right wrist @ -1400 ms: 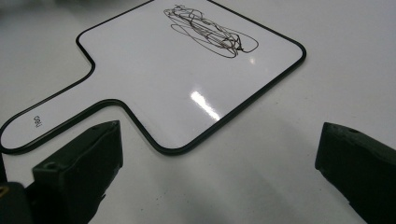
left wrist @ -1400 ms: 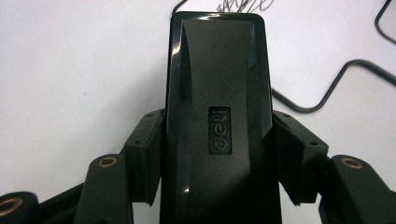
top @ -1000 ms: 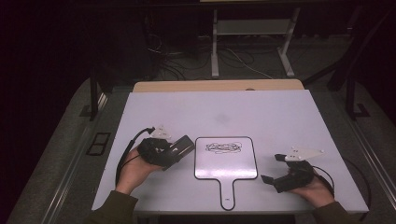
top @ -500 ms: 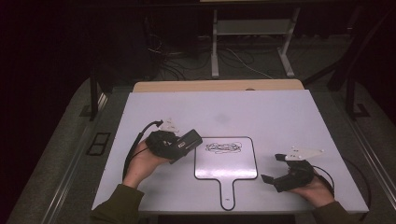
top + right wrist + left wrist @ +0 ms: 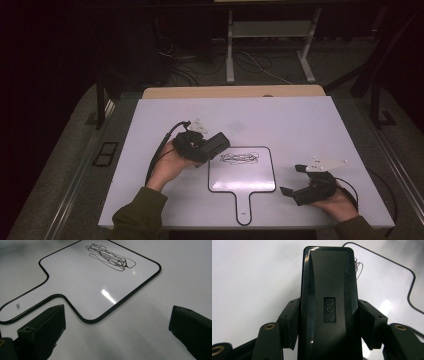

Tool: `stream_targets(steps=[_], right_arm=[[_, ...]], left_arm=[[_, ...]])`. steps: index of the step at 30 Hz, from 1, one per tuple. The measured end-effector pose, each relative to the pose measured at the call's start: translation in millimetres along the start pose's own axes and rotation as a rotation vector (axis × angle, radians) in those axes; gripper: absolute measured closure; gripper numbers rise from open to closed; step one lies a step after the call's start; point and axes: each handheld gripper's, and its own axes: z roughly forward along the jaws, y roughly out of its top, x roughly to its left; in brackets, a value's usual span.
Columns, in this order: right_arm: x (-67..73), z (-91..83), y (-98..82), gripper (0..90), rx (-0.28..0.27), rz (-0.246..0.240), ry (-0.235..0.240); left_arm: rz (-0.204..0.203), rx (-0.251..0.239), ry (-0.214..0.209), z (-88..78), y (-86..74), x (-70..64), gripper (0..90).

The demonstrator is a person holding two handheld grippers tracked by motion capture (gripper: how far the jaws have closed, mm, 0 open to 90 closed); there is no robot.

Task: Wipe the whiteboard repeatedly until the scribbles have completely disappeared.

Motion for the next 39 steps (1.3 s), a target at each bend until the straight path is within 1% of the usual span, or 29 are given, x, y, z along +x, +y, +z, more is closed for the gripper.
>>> stream_targets(steps=[2, 5, 9, 12, 13, 15, 17, 18, 21, 22, 23, 24, 27, 29, 33, 34, 35, 36, 39], right_arm=[[-0.5, 0.1, 0.0, 0.0, -0.004, -0.004, -0.002], [-0.5, 0.2, 0.0, 0.0, -0.003, -0.003, -0.001], [-0.4, 0.2, 0.1, 0.0, -0.004, -0.003, -0.002], [-0.4, 0.1, 0.2, 0.0, -0.005, -0.003, 0.0], [-0.4, 0.2, 0.2, 0.0, -0.005, -0.003, 0.0], [-0.1, 0.3, 0.1, 0.0, -0.004, -0.002, 0.001], [-0.1, 0.5, 0.1, 0.0, -0.004, -0.003, 0.001], [-0.1, 0.5, 0.1, 0.0, -0.003, -0.004, 0.001], [0.0, 0.7, 0.0, 0.0, -0.003, -0.005, 0.002], [0.0, 0.9, 0.0, 0.0, -0.001, -0.006, 0.002], [0.1, 0.9, 0.0, 0.0, 0.0, -0.006, 0.002], [0.1, 1.2, 0.0, 0.0, 0.001, -0.009, 0.004], [0.2, 1.1, 0.0, 0.0, 0.0, -0.014, 0.006], [0.8, 0.7, 0.1, 0.0, 0.001, -0.017, 0.006], [1.2, 1.0, 0.2, 0.0, 0.002, -0.016, 0.008], [1.3, 1.2, 0.2, 0.0, 0.002, -0.017, 0.007], [1.3, 1.3, 0.2, 0.0, 0.003, -0.018, 0.007], [1.4, 1.3, 0.2, 0.0, 0.004, -0.017, 0.007], [1.1, 1.3, 0.1, 0.0, 0.005, -0.017, 0.007]], left_arm=[[-0.006, 0.004, -0.006, 4.7, 3.3, 0.5, 39.0], [-0.005, 0.013, -0.018, 13.4, 9.7, 0.6, 39.0], [0.019, 0.018, -0.038, 24.2, 16.3, -1.3, 38.9], [0.041, 0.038, -0.037, 34.2, 21.7, -4.7, 38.9], [0.056, 0.05, -0.037, 36.6, 23.6, -4.6, 38.9], [0.055, 0.054, -0.04, 41.4, 26.2, -4.9, 38.9], [0.041, 0.045, -0.046, 46.5, 28.0, -4.5, 38.9], [0.044, 0.05, -0.046, 48.3, 28.8, -3.6, 38.9], [0.062, 0.057, -0.042, 54.4, 29.4, -1.0, 38.9], [0.053, 0.054, -0.044, 56.8, 28.9, -1.2, 38.9], [0.055, 0.06, -0.044, 58.5, 28.6, -0.7, 38.9], [0.046, 0.064, -0.045, 60.1, 28.0, -1.0, 38.9], [0.049, 0.072, -0.043, 64.3, 26.9, 0.3, 38.9], [0.043, 0.08, -0.039, 66.5, 26.2, -0.7, 38.9], [0.066, 0.106, -0.022, 69.5, 25.4, -2.0, 38.9], [0.072, 0.113, -0.023, 70.1, 25.3, -1.7, 38.9], [0.063, 0.113, -0.025, 71.2, 24.9, -2.3, 38.9], [0.078, 0.124, -0.026, 71.7, 24.9, -1.4, 38.9], [0.079, 0.136, -0.027, 74.9, 24.3, -2.3, 38.9]])
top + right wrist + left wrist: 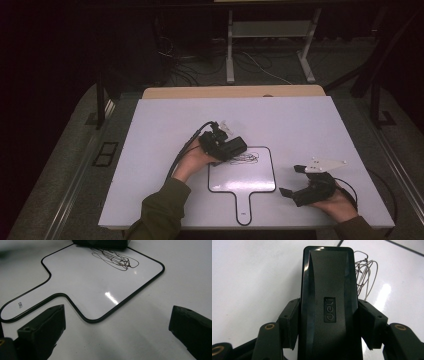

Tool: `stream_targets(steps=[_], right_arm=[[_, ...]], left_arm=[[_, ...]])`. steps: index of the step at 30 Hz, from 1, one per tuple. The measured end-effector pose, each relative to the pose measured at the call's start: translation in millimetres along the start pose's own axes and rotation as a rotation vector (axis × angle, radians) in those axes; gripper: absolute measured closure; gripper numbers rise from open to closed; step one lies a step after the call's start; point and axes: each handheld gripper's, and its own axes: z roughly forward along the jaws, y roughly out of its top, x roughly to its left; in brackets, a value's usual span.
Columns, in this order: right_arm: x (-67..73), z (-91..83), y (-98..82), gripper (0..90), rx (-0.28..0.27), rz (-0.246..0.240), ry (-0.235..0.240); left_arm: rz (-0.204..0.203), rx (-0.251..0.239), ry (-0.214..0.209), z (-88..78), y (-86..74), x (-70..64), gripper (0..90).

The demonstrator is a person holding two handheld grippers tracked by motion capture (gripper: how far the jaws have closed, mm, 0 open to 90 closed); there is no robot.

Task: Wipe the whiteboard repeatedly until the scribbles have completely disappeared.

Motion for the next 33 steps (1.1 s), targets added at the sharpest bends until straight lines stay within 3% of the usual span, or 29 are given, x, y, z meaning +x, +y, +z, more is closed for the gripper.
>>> stream_targets(steps=[8, 17, 20, 33], right_arm=[[-0.3, 0.4, -0.2, 0.0, 0.003, 0.0, 0.002], [-0.2, 0.7, -0.1, 0.0, 0.004, 0.002, 0.005], [0.0, 1.1, -0.1, 0.0, 0.004, 0.004, 0.004], [0.0, 1.4, -0.2, 0.0, 0.005, 0.003, 0.005]], left_arm=[[0.013, 0.02, 0.004, 5.4, 0.0, -1.8, 38.9], [0.001, 0.018, 0.001, 5.8, 0.0, -3.4, 38.9], [0.024, 0.017, 0.002, 6.5, 1.2, -3.8, 38.9], [0.059, 0.025, -0.014, 11.0, 8.7, -16.6, 38.9]])
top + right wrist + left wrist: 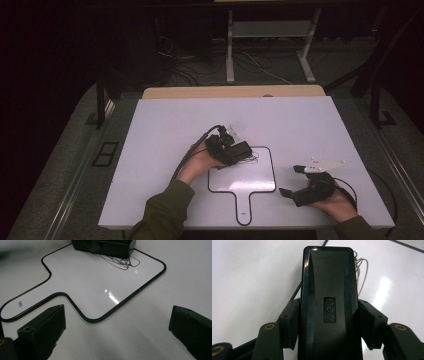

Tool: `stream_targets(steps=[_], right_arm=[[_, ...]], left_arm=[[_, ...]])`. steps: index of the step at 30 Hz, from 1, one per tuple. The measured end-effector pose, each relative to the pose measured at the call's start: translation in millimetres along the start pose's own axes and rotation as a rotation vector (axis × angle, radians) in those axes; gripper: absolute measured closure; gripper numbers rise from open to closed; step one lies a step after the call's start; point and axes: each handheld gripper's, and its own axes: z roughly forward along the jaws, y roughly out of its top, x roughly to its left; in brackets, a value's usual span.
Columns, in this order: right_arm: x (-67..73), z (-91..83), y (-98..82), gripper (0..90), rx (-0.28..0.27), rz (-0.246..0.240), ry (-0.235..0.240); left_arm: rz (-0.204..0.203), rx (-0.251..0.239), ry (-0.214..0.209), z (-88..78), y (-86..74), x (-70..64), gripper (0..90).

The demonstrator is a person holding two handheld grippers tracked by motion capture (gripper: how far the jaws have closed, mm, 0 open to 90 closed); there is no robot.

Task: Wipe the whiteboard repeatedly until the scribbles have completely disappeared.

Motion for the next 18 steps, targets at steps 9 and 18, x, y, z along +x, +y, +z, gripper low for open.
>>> stream_targets(steps=[9, 18], right_arm=[[0.1, 0.1, 0.0, 0.0, 0.001, 0.0, 0.0], [-0.2, -0.3, -0.2, 0.0, 0.003, -0.001, 0.001]], left_arm=[[0.058, 0.006, -0.016, 4.3, 8.4, -10.7, 38.9], [0.079, 0.014, -0.025, 5.8, 11.7, -14.5, 38.9]])
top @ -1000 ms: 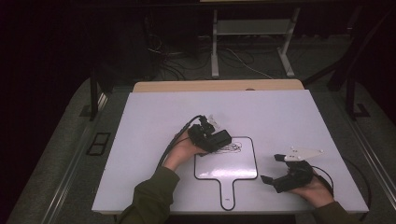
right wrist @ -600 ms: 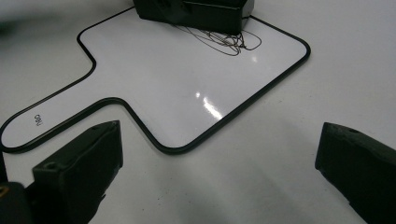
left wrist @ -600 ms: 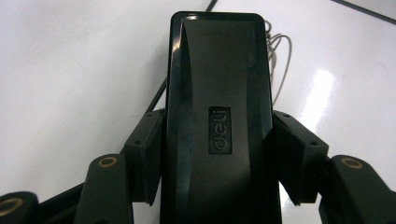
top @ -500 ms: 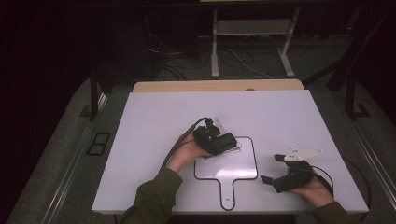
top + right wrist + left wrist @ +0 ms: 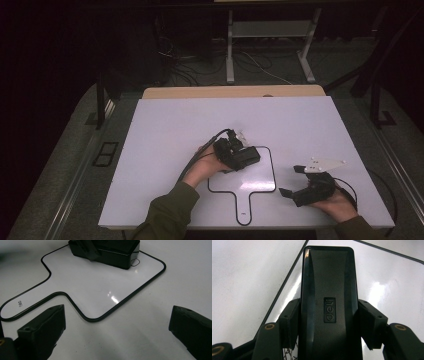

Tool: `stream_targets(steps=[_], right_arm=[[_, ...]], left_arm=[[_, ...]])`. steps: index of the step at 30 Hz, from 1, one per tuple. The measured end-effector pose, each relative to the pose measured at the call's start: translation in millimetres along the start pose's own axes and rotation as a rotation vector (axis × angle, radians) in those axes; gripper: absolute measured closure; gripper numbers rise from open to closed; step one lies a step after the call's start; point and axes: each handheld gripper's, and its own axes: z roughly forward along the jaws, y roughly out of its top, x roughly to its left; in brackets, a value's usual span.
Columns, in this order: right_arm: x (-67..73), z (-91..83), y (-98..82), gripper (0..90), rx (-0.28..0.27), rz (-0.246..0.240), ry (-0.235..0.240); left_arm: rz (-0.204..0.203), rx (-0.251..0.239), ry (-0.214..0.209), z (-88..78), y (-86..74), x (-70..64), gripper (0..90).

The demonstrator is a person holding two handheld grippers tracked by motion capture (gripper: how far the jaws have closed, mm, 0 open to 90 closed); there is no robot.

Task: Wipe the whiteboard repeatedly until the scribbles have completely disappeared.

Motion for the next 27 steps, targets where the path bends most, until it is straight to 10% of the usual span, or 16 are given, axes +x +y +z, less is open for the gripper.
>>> stream_targets(steps=[27], right_arm=[[-0.3, -0.6, -0.1, 0.0, 0.001, -0.002, -0.002]], left_arm=[[-0.148, 0.011, 0.079, -17.1, -28.2, 33.8, 38.9]])
